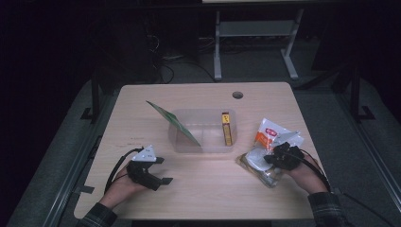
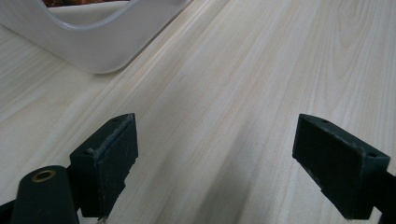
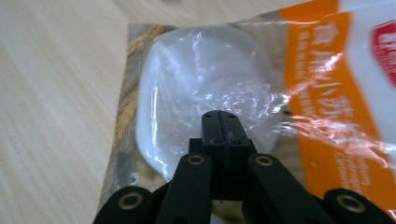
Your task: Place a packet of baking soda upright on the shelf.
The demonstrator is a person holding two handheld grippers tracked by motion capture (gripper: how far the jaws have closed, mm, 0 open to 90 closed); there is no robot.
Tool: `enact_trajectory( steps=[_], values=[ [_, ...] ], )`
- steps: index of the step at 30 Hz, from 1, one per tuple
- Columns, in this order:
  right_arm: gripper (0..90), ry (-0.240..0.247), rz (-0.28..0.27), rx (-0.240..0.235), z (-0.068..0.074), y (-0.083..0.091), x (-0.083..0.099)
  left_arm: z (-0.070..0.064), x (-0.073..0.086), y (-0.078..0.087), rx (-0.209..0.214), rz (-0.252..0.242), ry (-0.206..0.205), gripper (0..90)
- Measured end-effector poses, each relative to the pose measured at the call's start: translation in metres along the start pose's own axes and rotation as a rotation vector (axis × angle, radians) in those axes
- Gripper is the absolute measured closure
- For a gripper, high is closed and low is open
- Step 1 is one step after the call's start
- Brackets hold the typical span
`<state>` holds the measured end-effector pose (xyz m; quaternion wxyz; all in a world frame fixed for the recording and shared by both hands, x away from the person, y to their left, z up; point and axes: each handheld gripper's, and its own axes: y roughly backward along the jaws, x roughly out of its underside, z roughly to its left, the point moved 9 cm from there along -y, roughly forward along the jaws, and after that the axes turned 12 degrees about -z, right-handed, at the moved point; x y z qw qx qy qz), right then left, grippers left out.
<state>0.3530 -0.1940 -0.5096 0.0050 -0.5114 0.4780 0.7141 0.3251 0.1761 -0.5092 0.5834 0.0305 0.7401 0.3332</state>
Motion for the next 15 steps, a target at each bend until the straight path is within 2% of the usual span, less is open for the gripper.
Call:
enact_trajectory(
  steps=[1,4,7,11,15],
  values=[
    [90.0,-0.005,-0.003,-0.018,0.002,0.000,0.000,-0.001,0.000,0.000,0.000,-0.002,0.000,13.7],
    [90.0,0.019,0.002,-0.050,0.010,-0.001,-0.001,-0.001,-0.001,-0.001,0.003,-0.004,-0.007,13.7],
    [90.0,0.053,0.010,-0.047,0.013,-0.002,-0.003,-0.001,0.000,-0.001,0.005,0.003,-0.008,13.7],
    [90.0,0.046,0.015,-0.070,0.015,-0.005,-0.005,-0.002,0.001,-0.002,0.009,0.008,-0.004,13.7],
    [90.0,0.039,0.008,-0.141,0.030,-0.006,-0.005,-0.002,0.000,-0.002,0.010,0.008,-0.005,13.7]
  ],
)
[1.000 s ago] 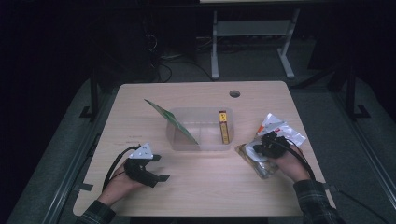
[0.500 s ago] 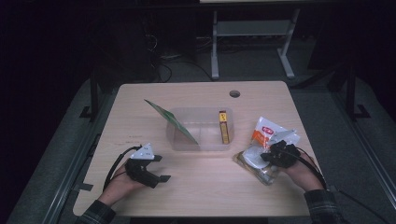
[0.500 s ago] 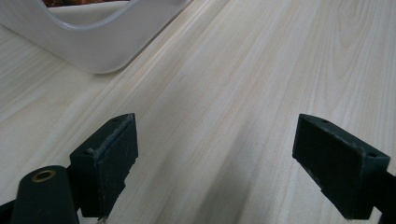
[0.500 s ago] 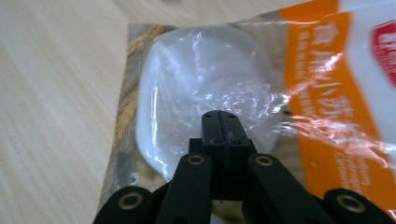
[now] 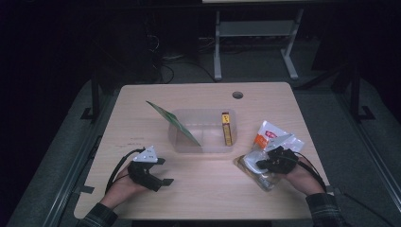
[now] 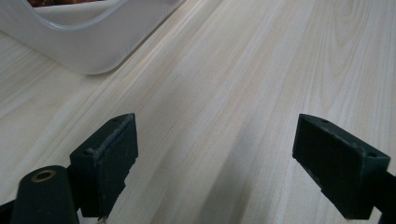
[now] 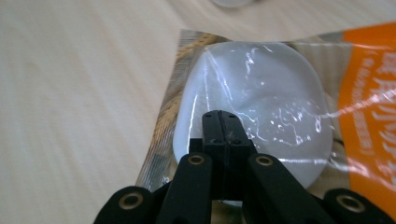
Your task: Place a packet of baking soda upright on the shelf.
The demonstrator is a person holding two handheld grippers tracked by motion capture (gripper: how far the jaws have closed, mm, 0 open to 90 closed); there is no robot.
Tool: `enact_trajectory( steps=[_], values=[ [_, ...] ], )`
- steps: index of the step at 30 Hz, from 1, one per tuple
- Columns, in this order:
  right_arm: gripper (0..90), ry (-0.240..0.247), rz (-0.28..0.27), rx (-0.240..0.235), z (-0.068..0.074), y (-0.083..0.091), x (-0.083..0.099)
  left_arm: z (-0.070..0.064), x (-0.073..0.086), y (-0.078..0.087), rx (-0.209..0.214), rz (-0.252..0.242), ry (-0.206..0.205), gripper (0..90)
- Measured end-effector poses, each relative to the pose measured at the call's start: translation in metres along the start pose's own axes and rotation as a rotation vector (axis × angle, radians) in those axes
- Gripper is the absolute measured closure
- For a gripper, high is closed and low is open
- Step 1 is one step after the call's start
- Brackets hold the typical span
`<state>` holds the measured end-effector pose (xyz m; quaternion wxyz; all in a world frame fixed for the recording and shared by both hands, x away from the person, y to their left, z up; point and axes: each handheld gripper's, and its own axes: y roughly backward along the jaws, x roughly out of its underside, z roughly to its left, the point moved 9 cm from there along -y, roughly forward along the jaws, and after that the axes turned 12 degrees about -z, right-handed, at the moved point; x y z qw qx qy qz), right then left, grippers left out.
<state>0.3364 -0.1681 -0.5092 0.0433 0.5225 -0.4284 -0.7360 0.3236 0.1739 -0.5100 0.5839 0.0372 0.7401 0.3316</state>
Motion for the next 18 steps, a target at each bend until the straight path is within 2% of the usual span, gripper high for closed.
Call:
enact_trajectory(
  steps=[9,11,13,16,18],
  values=[
    [90.0,0.080,-0.004,-0.099,0.044,-0.015,-0.009,-0.002,0.000,-0.002,0.010,0.005,-0.003,13.7],
    [90.0,0.123,-0.008,-0.122,0.053,-0.021,-0.012,-0.003,0.001,-0.003,0.016,0.008,-0.002,13.7],
    [90.0,0.136,-0.014,-0.160,0.066,-0.026,-0.016,-0.004,0.001,-0.003,0.018,0.006,-0.004,13.7],
    [90.0,0.193,-0.022,-0.212,0.078,-0.036,-0.022,-0.005,0.000,-0.004,0.022,0.009,-0.009,13.7],
    [90.0,0.213,-0.025,-0.236,0.087,-0.042,-0.026,-0.006,0.000,-0.004,0.024,0.010,-0.007,13.7]
  ],
)
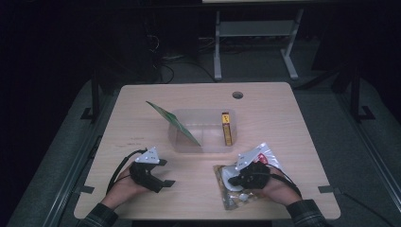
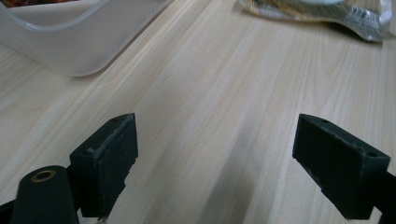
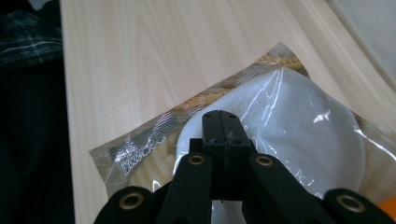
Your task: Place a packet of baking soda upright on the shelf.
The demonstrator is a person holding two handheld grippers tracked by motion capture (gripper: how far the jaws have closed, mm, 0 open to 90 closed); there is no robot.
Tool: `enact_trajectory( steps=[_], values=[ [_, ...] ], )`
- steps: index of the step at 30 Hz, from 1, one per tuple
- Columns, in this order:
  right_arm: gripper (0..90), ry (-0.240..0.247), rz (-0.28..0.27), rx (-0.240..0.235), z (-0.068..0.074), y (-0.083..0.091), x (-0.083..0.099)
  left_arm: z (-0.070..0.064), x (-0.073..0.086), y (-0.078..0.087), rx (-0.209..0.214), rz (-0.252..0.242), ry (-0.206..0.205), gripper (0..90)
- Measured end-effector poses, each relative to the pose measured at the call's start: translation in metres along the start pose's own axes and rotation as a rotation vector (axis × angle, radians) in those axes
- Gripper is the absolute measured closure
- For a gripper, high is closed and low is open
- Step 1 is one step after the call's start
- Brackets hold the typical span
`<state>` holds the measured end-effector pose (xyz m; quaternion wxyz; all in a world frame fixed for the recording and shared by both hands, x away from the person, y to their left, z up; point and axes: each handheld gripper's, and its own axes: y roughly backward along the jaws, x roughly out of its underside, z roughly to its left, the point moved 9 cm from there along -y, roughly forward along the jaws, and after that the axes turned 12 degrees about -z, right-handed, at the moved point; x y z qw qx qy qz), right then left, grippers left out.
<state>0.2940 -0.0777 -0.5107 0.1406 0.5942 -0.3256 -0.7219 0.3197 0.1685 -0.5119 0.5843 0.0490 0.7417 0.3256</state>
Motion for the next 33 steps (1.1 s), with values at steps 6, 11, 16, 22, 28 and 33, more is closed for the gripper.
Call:
enact_trajectory(
  steps=[6,11,16,22,28,33],
  values=[
    [90.0,0.061,-0.016,-0.076,0.016,-0.022,-0.016,-0.003,-0.001,-0.001,0.014,-0.003,-0.006,13.7],
    [90.0,0.125,-0.021,-0.147,0.036,-0.047,-0.036,-0.008,-0.007,-0.002,0.046,-0.032,0.006,14.0],
    [90.0,0.179,-0.035,-0.201,0.056,-0.071,-0.053,-0.013,-0.010,-0.004,0.069,-0.046,0.015,14.5],
    [90.0,0.202,-0.052,-0.212,0.066,-0.079,-0.063,-0.021,-0.016,-0.013,0.093,-0.052,0.027,15.2],
    [81.8,0.138,-0.103,-0.201,0.061,-0.055,-0.062,-0.032,-0.028,-0.035,0.114,-0.048,0.031,19.3],
    [71.6,0.076,-0.121,-0.127,0.045,-0.028,-0.047,-0.038,-0.028,-0.051,0.130,-0.019,0.032,25.1]
  ],
)
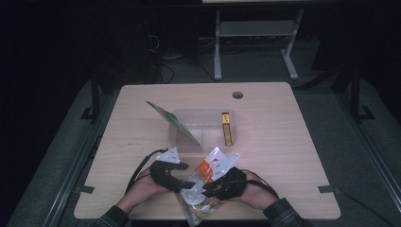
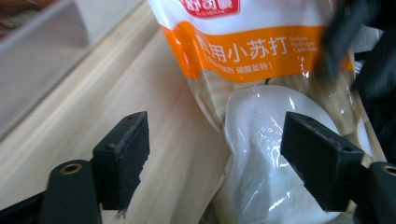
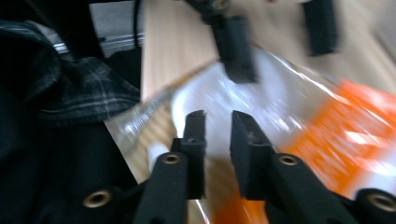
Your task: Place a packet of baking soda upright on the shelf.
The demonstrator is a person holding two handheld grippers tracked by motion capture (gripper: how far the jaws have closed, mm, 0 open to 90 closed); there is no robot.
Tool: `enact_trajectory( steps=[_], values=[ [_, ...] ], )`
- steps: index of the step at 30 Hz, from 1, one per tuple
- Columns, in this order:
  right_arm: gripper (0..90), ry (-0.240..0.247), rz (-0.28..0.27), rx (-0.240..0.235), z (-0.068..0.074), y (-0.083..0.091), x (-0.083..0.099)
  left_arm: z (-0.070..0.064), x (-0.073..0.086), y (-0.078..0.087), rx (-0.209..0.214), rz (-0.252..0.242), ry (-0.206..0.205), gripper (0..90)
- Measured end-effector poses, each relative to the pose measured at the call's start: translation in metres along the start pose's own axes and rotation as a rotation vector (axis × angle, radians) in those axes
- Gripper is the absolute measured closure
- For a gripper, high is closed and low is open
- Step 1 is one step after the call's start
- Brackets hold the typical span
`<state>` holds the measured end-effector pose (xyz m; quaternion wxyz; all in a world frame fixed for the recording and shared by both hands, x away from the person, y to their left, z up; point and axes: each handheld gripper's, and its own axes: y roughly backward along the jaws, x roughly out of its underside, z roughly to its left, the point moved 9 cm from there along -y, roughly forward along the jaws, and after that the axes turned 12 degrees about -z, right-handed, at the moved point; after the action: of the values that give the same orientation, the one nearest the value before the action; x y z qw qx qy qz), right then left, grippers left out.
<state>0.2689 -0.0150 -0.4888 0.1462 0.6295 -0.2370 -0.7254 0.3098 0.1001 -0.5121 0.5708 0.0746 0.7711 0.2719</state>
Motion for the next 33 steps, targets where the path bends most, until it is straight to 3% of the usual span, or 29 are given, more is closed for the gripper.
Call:
enact_trajectory(
  steps=[1,3,8,11,14,19,23,27,33],
  values=[
    [69.8,-0.033,-0.004,0.017,-0.001,0.008,0.002,0.000,0.002,-0.002,0.000,0.014,-0.006,27.3],
    [63.6,-0.046,-0.014,0.072,-0.009,0.021,0.007,-0.002,0.003,-0.006,0.010,0.024,0.014,30.6],
    [56.1,-0.130,-0.054,0.164,-0.020,0.050,0.015,-0.009,0.001,-0.016,0.077,0.025,0.052,44.9],
    [52.4,-0.147,-0.074,0.211,-0.027,0.062,0.020,-0.012,0.000,-0.020,0.112,0.032,0.061,52.3],
    [48.9,-0.163,-0.089,0.242,-0.033,0.068,0.021,-0.015,-0.001,-0.020,0.121,0.026,0.047,69.5],
    [43.9,-0.170,-0.111,0.257,-0.039,0.072,0.020,-0.017,-0.002,-0.017,0.135,0.018,0.050,88.7],
    [37.8,-0.187,-0.127,0.260,-0.041,0.074,0.019,-0.016,-0.003,-0.009,0.121,-0.001,0.044,89.6],
    [31.0,-0.221,-0.158,0.261,-0.044,0.079,0.018,-0.021,-0.013,0.003,0.117,-0.066,0.037,89.7],
    [25.4,-0.264,-0.245,0.207,-0.042,0.083,0.006,-0.019,-0.030,0.023,0.050,-0.182,0.021,89.9]
  ],
)
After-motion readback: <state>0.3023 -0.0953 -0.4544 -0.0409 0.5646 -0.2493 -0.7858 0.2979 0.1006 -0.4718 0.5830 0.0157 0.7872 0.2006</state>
